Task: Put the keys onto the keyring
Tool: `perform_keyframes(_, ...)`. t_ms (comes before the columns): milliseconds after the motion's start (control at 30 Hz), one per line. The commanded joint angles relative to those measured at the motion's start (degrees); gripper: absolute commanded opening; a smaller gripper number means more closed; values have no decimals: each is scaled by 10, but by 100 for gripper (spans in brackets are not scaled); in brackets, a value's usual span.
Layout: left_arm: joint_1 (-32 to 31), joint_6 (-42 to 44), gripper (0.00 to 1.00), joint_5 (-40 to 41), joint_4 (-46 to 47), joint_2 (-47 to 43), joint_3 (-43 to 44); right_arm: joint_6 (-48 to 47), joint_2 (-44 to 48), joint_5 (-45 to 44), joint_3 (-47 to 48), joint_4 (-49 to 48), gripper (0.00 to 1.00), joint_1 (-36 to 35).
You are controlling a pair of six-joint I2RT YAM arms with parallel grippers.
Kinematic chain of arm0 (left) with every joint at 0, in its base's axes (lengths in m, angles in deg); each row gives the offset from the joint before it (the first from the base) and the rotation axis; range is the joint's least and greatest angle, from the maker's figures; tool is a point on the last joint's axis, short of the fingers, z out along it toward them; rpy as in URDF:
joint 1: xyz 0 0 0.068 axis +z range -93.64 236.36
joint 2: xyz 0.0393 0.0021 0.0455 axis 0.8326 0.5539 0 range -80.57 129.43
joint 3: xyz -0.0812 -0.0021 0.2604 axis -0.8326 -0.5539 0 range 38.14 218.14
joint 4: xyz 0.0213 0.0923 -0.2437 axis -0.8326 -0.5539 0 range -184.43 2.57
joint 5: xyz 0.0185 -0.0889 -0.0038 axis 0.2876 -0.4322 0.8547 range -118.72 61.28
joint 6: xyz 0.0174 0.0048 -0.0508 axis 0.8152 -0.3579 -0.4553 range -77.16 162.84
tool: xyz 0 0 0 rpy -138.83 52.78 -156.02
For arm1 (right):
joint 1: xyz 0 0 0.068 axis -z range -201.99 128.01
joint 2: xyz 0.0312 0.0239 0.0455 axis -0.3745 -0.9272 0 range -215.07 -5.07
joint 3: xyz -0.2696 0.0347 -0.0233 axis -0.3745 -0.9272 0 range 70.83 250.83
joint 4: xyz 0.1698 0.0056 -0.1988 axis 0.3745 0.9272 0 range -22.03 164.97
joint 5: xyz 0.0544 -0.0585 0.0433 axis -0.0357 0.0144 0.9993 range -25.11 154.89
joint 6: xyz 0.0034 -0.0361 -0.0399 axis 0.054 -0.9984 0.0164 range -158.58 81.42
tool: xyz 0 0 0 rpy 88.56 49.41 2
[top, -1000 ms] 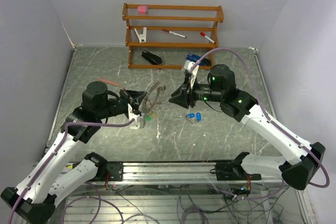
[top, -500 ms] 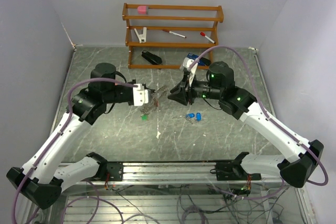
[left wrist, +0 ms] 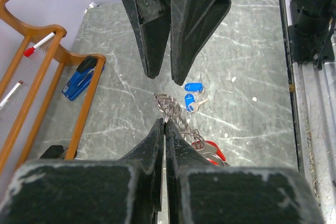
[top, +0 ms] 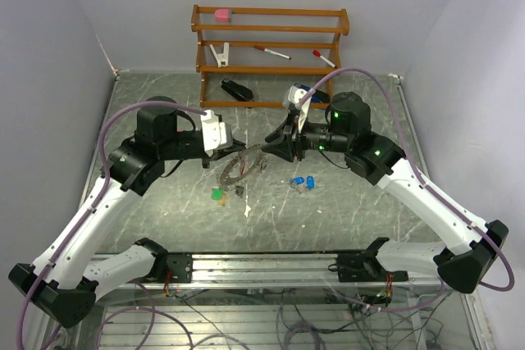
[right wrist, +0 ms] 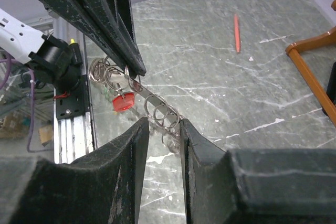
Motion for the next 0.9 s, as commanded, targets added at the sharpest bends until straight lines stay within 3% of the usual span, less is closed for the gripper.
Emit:
perform_keyframes(0,-5,-86,7,-29,89,-9,-13,5,12,27,19,0,31,1)
perform_keyframes(367,-4,-223,7,-47,217,-8,-66,33,12,58,32,-23,31,2)
perform_keyframes(867,-4,-320,7,-69,307,-4,-91,41,6,71,26,-42,30,1)
